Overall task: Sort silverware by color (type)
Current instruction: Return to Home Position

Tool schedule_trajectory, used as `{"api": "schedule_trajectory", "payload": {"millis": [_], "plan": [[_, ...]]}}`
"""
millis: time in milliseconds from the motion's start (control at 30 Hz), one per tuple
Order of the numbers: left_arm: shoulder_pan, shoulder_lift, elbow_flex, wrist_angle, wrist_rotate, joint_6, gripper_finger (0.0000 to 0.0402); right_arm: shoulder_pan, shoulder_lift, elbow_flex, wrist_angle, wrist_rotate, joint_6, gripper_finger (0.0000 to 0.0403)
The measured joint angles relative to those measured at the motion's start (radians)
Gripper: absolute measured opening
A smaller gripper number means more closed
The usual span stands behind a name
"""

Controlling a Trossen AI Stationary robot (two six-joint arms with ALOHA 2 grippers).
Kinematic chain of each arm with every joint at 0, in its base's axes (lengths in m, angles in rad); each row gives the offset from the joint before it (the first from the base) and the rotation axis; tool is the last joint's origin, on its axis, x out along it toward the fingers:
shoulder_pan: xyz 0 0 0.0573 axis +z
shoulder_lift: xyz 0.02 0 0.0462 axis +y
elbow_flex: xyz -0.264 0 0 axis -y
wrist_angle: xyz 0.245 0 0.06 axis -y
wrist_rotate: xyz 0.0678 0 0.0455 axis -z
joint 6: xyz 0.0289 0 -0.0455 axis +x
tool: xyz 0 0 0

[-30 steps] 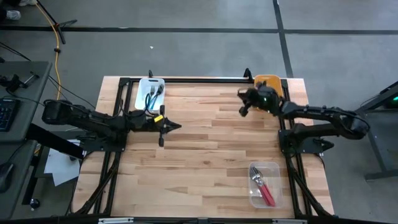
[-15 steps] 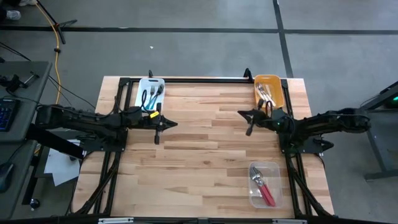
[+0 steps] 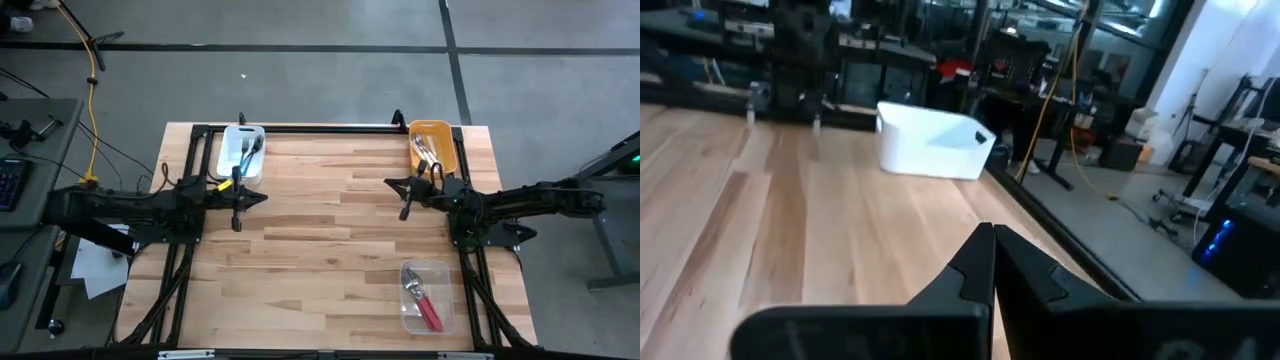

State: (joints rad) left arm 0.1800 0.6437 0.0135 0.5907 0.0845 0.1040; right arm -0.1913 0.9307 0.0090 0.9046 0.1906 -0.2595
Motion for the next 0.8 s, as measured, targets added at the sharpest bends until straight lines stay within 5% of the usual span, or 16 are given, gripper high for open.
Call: {"api": "schedule_trajectory", "payload": {"millis": [533,800], "plan": [[0.142,-0.499,-0.001,-0.480,0.080,-0.090,0.0000,-0.012,-0.294,0.000,-0.301,0.047,0.076,0.0000],[0.156,-0.640,-0.001,-0.545,0.055,-0.101,0.0000,-0.012,-0.392,0.000,-0.448,-0.007,0.144,0.0000]]}}
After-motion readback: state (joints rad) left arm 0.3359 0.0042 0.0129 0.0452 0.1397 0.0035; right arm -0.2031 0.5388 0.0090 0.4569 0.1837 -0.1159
